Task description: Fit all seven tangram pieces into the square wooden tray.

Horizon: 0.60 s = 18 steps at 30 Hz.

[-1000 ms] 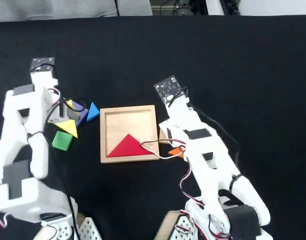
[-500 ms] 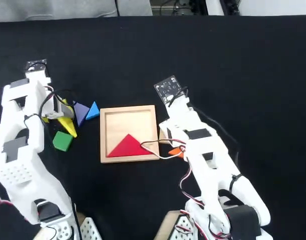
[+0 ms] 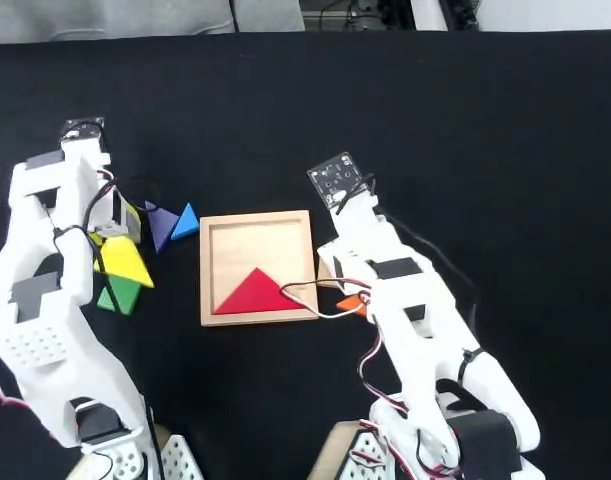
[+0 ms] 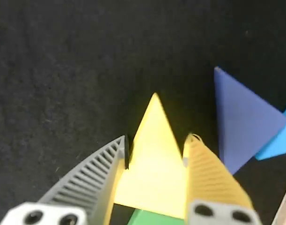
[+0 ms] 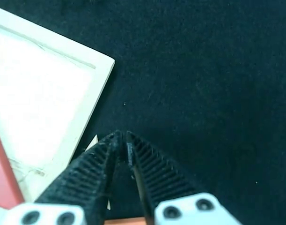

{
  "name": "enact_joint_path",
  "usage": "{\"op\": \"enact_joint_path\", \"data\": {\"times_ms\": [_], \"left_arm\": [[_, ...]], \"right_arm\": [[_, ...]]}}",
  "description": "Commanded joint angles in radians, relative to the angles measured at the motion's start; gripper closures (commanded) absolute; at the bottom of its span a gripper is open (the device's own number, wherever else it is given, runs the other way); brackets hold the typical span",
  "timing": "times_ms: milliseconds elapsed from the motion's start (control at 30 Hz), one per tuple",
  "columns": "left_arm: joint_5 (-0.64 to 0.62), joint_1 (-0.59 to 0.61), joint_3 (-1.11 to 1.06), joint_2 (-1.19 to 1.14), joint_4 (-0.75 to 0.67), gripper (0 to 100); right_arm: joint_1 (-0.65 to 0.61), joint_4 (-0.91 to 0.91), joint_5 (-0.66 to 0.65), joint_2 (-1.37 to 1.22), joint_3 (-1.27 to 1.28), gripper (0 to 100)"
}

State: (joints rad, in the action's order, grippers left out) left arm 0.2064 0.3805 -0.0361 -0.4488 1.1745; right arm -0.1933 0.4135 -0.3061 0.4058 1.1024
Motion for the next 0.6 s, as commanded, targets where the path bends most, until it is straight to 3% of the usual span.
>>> {"op": "enact_joint_path", "data": {"times_ms": [0, 67, 233, 567], "left_arm": [[-0.049, 0.061, 0.211, 0.031, 0.155, 73], [-0.077, 0.087, 0.306, 0.034, 0.253, 68], [-0.074, 0.108, 0.34, 0.032, 0.473, 67], [-0.296, 0.127, -0.019, 0.041, 0.207, 67]], "right_arm": [[0.02, -0.023, 0.011, -0.002, -0.004, 98.7], [0.02, -0.023, 0.011, -0.002, -0.004, 98.7], [0.02, -0.023, 0.011, -0.002, -0.005, 98.7], [0.018, -0.023, 0.011, -0.002, -0.002, 98.7]]}}
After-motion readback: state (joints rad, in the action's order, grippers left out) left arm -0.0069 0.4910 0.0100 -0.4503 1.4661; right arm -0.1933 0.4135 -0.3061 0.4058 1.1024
